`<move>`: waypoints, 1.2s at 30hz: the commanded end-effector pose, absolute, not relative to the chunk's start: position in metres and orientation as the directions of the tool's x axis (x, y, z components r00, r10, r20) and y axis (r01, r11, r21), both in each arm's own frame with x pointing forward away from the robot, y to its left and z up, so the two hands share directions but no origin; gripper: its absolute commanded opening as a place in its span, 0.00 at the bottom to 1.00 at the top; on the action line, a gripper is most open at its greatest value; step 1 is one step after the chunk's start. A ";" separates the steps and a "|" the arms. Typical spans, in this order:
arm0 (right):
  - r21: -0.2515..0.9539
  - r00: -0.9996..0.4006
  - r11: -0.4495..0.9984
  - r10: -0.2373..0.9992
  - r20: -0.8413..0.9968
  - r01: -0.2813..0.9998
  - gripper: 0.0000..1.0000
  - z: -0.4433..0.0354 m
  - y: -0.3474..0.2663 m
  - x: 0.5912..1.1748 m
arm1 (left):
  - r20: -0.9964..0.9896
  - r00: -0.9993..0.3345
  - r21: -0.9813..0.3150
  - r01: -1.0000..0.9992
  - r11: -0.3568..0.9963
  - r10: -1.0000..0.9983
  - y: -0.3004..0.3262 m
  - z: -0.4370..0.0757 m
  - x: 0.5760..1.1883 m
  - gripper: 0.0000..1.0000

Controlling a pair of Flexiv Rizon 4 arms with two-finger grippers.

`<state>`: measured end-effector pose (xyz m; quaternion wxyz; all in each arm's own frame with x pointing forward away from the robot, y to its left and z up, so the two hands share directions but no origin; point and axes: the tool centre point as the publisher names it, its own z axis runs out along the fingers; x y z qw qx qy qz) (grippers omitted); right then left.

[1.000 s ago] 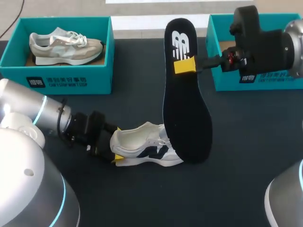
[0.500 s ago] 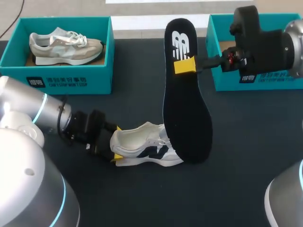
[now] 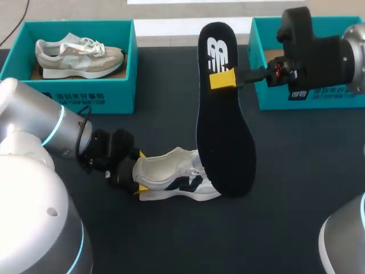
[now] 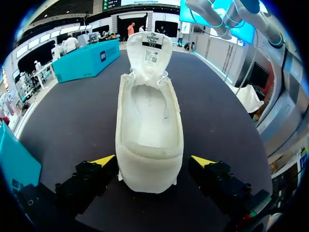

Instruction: Take the shoe out of the shoebox, open the shoe tongue, remove and reinsert the insole, then place the shoe into the shoebox

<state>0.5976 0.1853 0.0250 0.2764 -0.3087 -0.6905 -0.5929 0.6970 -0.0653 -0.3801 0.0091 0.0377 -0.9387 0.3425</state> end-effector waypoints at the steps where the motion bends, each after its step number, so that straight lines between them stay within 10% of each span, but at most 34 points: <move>1: 0.646 -0.655 0.111 0.101 0.749 0.756 0.00 0.026 0.190 0.601 | 0.044 -0.997 -0.590 -0.078 0.804 -0.064 -0.066 -0.372 0.698 1.00; 36: 0.646 -0.655 0.111 0.101 0.749 0.756 0.00 0.026 0.190 0.601 | 0.096 -0.993 -0.322 -0.093 0.942 -0.065 -0.058 -0.338 0.712 1.00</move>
